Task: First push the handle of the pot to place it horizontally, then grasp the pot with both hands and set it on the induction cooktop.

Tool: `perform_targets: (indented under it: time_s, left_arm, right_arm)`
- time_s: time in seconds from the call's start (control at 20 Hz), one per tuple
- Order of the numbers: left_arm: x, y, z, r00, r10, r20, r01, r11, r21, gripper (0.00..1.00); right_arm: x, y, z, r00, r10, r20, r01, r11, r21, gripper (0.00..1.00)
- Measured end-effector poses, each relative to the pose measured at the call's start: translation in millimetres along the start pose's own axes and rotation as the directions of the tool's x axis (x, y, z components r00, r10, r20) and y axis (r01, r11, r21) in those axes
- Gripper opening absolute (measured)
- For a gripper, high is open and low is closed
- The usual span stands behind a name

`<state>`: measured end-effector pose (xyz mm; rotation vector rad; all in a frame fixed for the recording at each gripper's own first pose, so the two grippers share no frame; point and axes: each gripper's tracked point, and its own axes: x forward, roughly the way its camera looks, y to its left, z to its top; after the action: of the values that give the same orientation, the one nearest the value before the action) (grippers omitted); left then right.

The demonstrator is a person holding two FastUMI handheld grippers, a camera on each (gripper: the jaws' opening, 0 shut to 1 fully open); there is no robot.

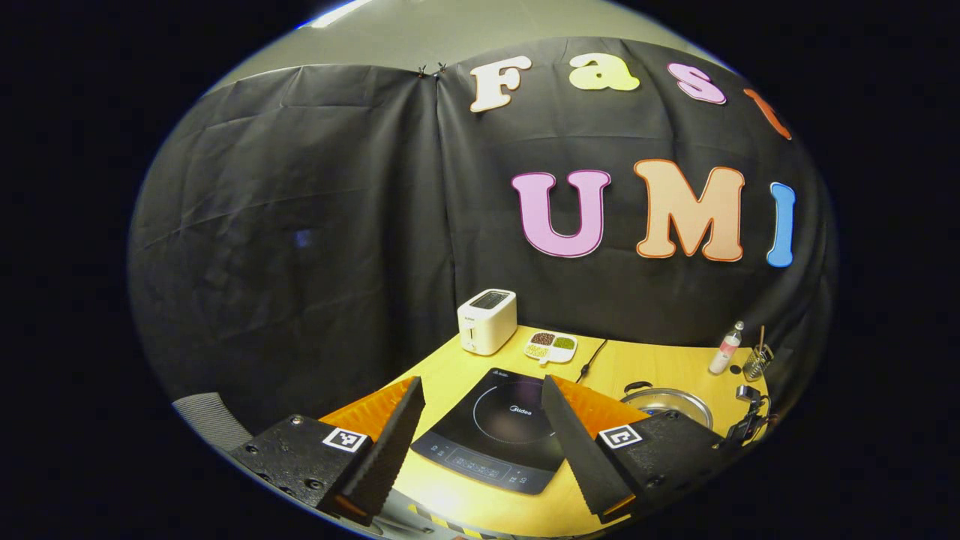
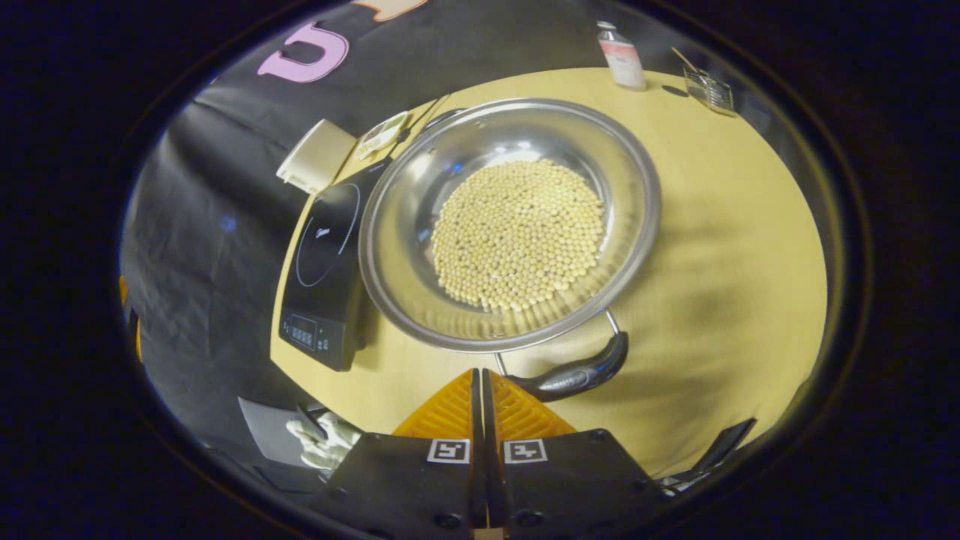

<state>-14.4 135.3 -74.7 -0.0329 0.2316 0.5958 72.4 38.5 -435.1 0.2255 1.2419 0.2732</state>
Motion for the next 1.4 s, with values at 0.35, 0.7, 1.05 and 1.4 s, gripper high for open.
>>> perform_targets:
  time_s: [0.35, 0.7, 1.05, 1.4]
  left_arm:
    - [-0.7, -9.0, 1.4, 1.0, -0.018, 0.008, 0.018, 1.0, 0.019, 0.99]
    - [3.2, -14.3, -0.7, 1.0, -0.023, -0.004, 0.023, 1.0, 0.017, 0.99]
    - [5.6, -24.3, -7.8, 0.999, -0.017, -0.03, 0.018, 1.0, 0.017, 0.97]
    - [14.8, -39.7, -17.5, 0.998, -0.018, -0.062, 0.019, 1.0, 0.014, 0.97]
  right_arm:
    - [-7.7, -45.2, 28.9, 0.994, -0.107, 0.035, 0.107, 0.994, 0.006, 0.0]
    - [-13.8, -83.4, 60.3, 0.981, -0.182, 0.067, 0.181, 0.983, 0.029, 0.0]
    - [-14.9, -103.1, 87.2, 0.974, -0.206, 0.09, 0.203, 0.978, 0.043, 0.03]
    - [-7.6, -112.5, 100.6, 0.973, -0.209, 0.094, 0.206, 0.978, 0.042, 0.0]
